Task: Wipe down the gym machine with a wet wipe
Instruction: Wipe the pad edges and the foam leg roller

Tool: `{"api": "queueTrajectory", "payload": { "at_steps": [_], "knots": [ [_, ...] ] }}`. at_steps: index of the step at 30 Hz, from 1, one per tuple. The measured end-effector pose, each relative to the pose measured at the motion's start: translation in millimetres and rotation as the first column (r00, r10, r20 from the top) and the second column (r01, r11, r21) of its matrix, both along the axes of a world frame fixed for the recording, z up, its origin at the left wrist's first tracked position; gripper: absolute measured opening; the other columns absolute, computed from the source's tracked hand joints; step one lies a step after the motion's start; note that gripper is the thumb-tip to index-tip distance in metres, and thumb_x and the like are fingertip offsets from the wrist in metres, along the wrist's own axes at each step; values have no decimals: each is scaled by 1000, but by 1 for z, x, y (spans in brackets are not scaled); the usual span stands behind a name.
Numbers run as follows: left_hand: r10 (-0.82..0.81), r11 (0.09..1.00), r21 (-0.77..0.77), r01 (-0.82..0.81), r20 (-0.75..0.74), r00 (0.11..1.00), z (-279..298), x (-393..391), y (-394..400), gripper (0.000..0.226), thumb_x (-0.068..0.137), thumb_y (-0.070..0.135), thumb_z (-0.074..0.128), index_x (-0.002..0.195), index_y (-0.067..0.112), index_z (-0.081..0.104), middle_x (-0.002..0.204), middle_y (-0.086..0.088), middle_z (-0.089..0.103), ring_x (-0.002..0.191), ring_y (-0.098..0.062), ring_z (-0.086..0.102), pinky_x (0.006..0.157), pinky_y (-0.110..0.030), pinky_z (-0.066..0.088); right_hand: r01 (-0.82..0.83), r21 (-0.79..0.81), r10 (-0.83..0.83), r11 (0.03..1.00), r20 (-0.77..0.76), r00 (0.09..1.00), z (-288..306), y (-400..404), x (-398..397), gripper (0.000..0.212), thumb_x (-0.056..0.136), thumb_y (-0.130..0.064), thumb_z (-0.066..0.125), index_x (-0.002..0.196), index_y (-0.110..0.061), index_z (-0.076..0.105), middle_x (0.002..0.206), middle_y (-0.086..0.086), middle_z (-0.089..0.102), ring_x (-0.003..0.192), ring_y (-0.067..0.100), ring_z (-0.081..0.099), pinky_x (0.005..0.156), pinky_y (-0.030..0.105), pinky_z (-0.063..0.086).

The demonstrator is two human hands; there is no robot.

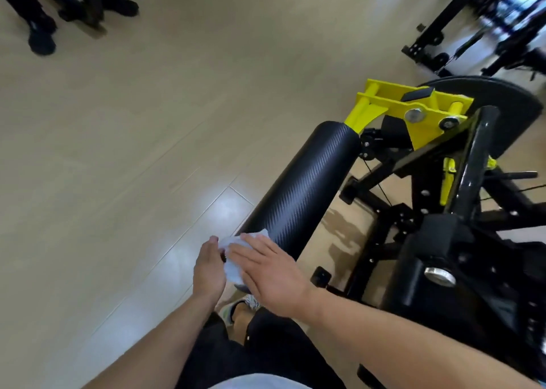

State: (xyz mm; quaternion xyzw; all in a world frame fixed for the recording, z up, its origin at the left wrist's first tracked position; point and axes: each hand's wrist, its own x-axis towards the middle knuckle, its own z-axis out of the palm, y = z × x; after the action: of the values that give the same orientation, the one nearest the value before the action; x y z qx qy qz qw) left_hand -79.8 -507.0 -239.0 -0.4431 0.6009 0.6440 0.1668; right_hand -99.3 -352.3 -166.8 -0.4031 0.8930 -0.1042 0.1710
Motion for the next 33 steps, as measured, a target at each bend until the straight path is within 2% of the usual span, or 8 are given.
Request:
{"api": "queueTrajectory", "payload": {
  "at_steps": [5,8,12,17,21,26,30,33],
  "knots": [
    [-307,860,-499,105,-343,888,25,30,8,42,105,46,33,123,24,63,123,10,61,118,-12,52,96,-25,39,80,-110,-81,991,-2,997,1,24,27,47,111,-28,35,158,-21,33,166,-7,26,157,15,4,128,40,8],
    [-505,807,-526,269,-377,776,33,40,22,56,97,61,33,134,28,59,139,14,52,131,-5,43,105,-26,37,183,-123,-188,975,-30,982,-7,34,17,49,111,-29,38,159,-20,31,167,-6,22,157,15,4,127,43,13],
    [-477,805,-527,273,-299,827,34,32,24,71,87,73,37,137,28,57,145,14,50,135,-7,43,112,-39,40,252,-31,-254,967,-71,965,-10,53,-26,50,112,-31,35,160,-22,27,168,-7,19,157,13,-1,128,41,6],
    [-355,867,-455,205,-274,894,32,15,16,34,95,52,60,118,30,70,123,15,67,117,-11,60,97,-29,48,336,85,-321,938,-147,935,-7,70,-99,57,108,-40,14,161,-20,21,169,-2,16,155,12,-7,124,29,-13],
    [-248,921,-348,173,-183,951,30,-4,9,23,99,40,60,101,27,79,104,9,75,97,-14,66,80,-24,44,632,185,-592,753,-229,772,2,81,-138,57,110,-37,13,162,-13,10,170,5,6,157,20,-6,126,34,-10],
    [-123,982,-159,99,-149,981,21,-15,-3,17,96,31,67,98,22,81,103,7,75,101,-15,68,85,-22,46,128,65,-122,990,-91,988,6,43,-69,59,108,-37,11,159,-12,26,167,5,25,157,21,4,127,37,-1],
    [-76,979,-202,27,-239,968,29,-11,13,22,100,17,57,104,22,78,104,8,75,99,-9,67,76,-11,43,-382,16,382,924,-1,924,0,42,-33,50,110,-30,33,158,-15,30,166,2,28,157,18,10,128,41,11],
    [-53,985,-171,8,-258,965,32,3,29,28,105,29,49,125,25,69,121,13,66,111,-6,58,85,-8,39,-134,13,134,991,-71,988,0,63,-97,51,110,-34,26,157,-17,33,163,1,35,155,16,20,127,42,18]
  ]
}}
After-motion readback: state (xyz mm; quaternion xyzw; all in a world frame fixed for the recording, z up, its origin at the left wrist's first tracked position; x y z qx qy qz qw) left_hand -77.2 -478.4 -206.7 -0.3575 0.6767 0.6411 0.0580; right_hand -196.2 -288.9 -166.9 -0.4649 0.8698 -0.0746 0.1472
